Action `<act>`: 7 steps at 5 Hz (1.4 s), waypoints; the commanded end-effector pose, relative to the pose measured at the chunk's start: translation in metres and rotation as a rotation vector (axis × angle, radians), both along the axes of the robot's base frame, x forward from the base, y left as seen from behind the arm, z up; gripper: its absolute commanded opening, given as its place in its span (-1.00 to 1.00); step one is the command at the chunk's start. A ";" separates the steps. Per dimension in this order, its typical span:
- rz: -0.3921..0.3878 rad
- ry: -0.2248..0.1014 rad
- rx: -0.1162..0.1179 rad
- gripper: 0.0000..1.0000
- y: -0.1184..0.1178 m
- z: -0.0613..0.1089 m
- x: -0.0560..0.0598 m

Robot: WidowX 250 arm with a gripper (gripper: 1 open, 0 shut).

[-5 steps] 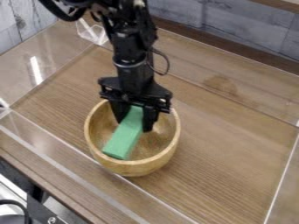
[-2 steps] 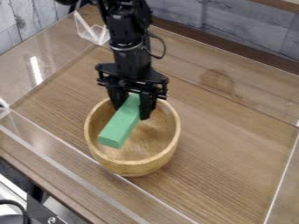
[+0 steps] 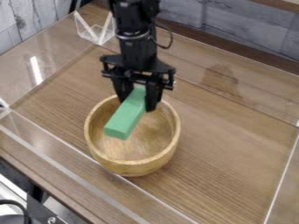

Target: Move green object from inside the wooden bowl to the table next to it

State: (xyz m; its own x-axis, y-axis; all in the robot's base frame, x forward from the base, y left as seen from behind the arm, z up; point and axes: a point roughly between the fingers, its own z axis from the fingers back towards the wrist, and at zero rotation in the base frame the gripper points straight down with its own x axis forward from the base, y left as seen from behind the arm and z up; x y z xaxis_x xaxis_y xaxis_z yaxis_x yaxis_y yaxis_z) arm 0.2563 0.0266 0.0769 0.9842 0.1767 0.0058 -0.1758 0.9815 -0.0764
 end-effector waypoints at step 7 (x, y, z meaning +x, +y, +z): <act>-0.081 -0.086 0.011 -1.00 0.025 0.043 0.040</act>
State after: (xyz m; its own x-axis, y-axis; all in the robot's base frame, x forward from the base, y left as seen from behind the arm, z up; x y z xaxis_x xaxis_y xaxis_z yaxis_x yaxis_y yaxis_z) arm 0.2880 0.0488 0.1039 0.9945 0.0989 0.0330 -0.0959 0.9919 -0.0834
